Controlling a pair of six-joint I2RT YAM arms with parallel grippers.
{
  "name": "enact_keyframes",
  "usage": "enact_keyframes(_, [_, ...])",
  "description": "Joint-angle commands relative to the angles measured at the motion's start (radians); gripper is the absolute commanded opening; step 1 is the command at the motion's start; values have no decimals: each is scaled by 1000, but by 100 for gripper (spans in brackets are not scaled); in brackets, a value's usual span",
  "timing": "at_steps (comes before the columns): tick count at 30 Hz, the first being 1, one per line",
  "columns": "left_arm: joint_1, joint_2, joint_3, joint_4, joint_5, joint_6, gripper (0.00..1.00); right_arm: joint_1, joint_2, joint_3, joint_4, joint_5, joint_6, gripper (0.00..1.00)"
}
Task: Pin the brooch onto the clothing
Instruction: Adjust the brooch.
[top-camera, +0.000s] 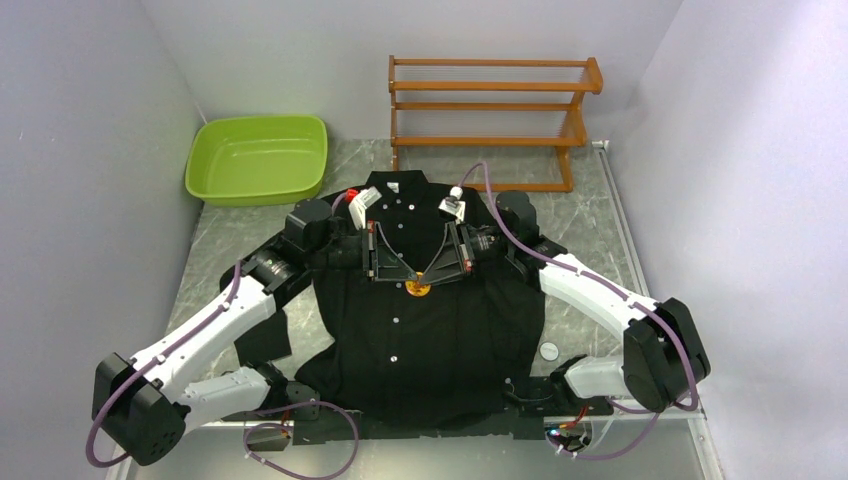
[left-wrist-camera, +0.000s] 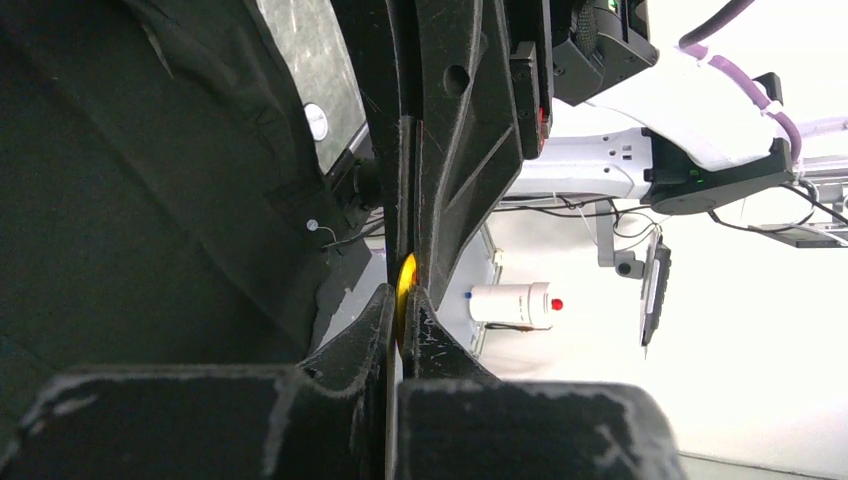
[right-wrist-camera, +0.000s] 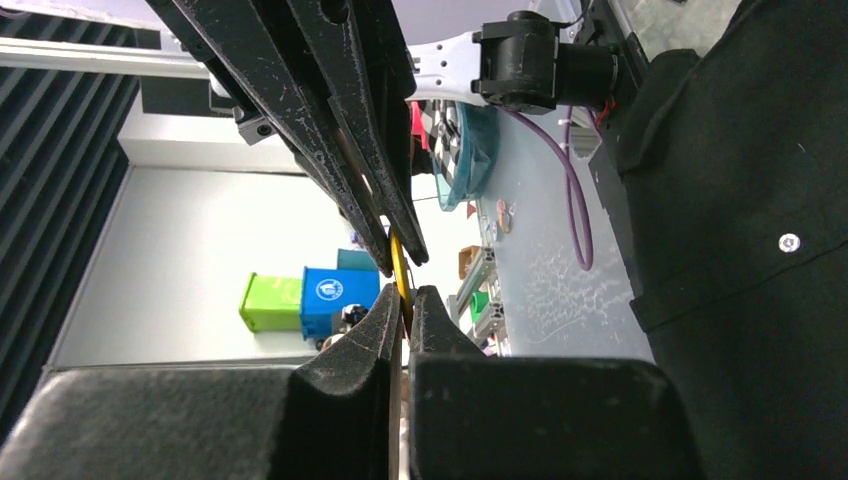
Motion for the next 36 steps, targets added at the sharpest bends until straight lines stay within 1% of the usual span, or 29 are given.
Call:
enact_keyframes(1, [-8, -13, -3, 114, 67, -29, 3, 0, -14, 38, 33, 26, -7, 0])
enact_keyframes(3, [-7, -13, -2, 114, 67, -30, 3, 1, -12, 36, 50, 25, -2, 1])
enact_keyframes(5, [-7, -14, 0, 102, 61, -26, 3, -1, -11, 39, 52, 25, -8, 11])
enact_keyframes(8, [-6, -16, -2, 80, 36, -18, 3, -6, -9, 36, 61, 24, -13, 29])
enact_keyframes(10, [-6, -22, -7, 75, 10, -15, 3, -12, -12, 31, 55, 26, -24, 47])
enact_keyframes(12, [-4, -26, -7, 51, -16, -1, 3, -24, -20, 27, 21, 36, -52, 60])
enact_keyframes(17, [11, -34, 12, 9, -50, 18, 3, -69, -45, 21, -49, 55, -114, 75])
enact_keyframes(21, [53, -47, 22, 24, -22, -34, 3, -127, -118, 11, -78, 77, -158, 91])
enact_keyframes(23, [73, -61, 23, 53, 7, -85, 3, -155, -171, 26, -134, 107, -229, 98])
enact_keyframes(25, [86, -79, 22, 95, 36, -153, 3, -173, -218, 49, -213, 156, -308, 100])
enact_keyframes(27, [96, -98, 23, 138, 53, -235, 3, -183, -253, 64, -259, 177, -350, 100])
enact_keyframes(31, [112, -108, 39, 161, 65, -371, 3, -187, -288, 86, -287, 188, -398, 100])
enact_keyframes(34, [113, -108, -14, 322, 63, -571, 3, -187, -314, 94, -286, 184, -431, 100])
enact_keyframes(36, [114, -104, -48, 421, 59, -662, 3, -187, -328, 103, -290, 176, -457, 100])
